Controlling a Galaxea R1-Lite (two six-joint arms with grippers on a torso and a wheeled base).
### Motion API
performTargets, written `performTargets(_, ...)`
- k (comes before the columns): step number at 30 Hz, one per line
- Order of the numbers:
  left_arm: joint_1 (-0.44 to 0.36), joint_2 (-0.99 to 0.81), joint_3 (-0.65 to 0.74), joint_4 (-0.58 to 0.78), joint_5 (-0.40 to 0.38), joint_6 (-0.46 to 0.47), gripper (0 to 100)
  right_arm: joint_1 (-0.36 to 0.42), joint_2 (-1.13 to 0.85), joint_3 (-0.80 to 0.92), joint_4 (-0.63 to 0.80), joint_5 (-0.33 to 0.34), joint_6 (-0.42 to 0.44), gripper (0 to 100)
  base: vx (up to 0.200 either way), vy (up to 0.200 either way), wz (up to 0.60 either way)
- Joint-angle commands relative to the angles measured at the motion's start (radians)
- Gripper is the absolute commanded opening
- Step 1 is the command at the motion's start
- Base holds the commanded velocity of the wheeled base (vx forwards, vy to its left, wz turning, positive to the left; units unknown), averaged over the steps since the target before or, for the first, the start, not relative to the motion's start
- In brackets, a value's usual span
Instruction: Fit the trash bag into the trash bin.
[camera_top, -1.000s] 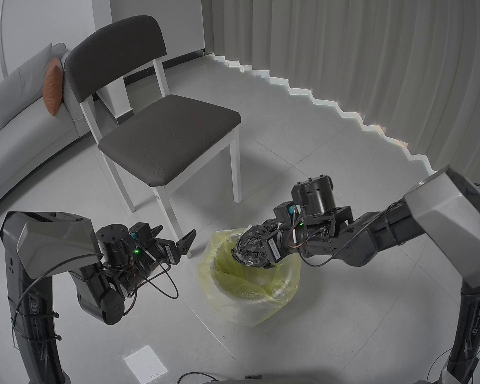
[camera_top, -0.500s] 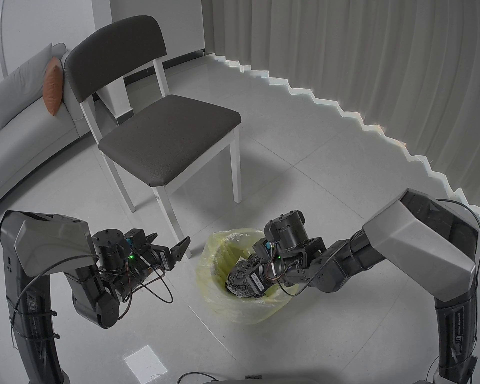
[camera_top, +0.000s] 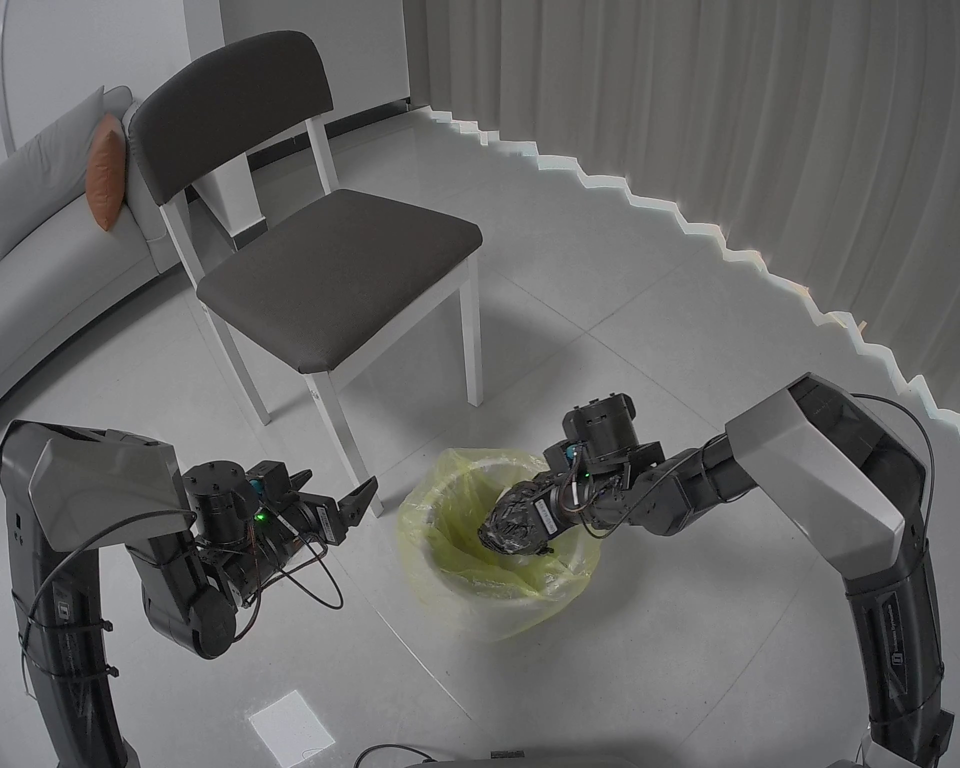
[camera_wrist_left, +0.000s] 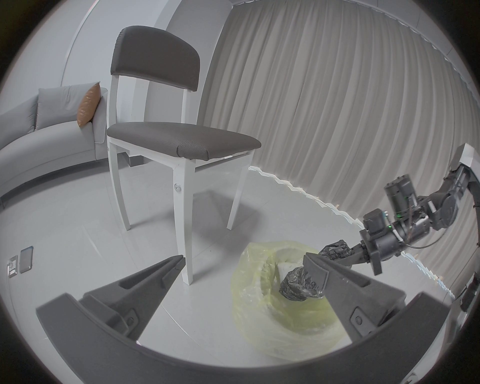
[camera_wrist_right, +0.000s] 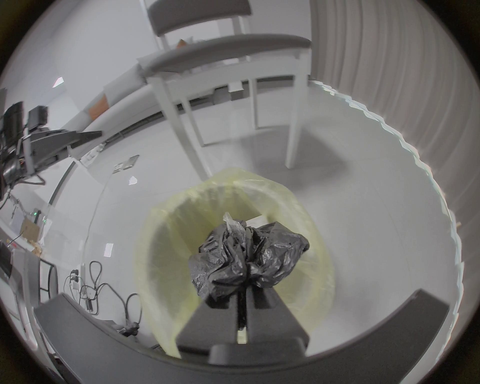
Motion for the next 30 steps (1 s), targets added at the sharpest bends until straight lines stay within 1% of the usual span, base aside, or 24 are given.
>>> performTargets(1,0.000,0.009,-0.004,-0.018,0.000,0.001,100,-0.061,0.068,-0.044,0.016,0.001,-0.001,0,0.000,0.000,0.00)
performTargets(4,-0.002,0.016,-0.007,-0.018,0.000,0.001,100,-0.066,0.057,-0.033,0.015,0.001,0.000,0,0.000,0.000,0.00)
performTargets(7,-0.002,0.022,-0.010,-0.018,0.000,0.001,100,-0.050,0.054,-0.027,0.015,0.001,-0.001,0,0.000,0.000,0.00)
performTargets(11,-0.003,0.025,-0.006,-0.018,0.000,0.001,100,0.014,0.050,-0.036,0.018,0.000,-0.001,0,0.000,0.000,0.00)
performTargets(13,-0.003,0.024,-0.004,-0.018,0.000,0.001,100,0.020,0.053,-0.038,0.018,0.000,-0.001,0,0.000,0.000,0.00)
performTargets(14,0.000,0.024,0.002,-0.018,0.000,-0.001,100,0.042,0.059,-0.048,0.019,-0.002,-0.004,0,0.000,0.000,0.00)
performTargets(18,0.001,0.019,0.005,-0.018,0.001,-0.002,100,0.046,0.114,-0.077,0.022,-0.012,-0.006,0,0.000,0.000,0.00)
performTargets(22,0.001,0.015,0.003,-0.018,0.000,-0.001,100,0.037,0.122,-0.076,0.027,-0.028,-0.010,0,0.000,0.000,0.00)
performTargets(26,-0.002,0.015,0.000,-0.018,0.000,-0.001,100,0.029,0.123,-0.096,0.064,-0.034,-0.016,0,0.000,0.000,0.00)
performTargets(27,-0.002,0.016,0.000,-0.018,0.000,-0.001,100,0.029,0.126,-0.105,0.059,-0.037,-0.007,100,0.000,0.000,0.00)
performTargets(30,-0.006,0.022,0.002,-0.018,0.001,-0.002,100,0.029,0.116,-0.107,0.053,-0.039,0.003,100,0.000,0.000,0.00)
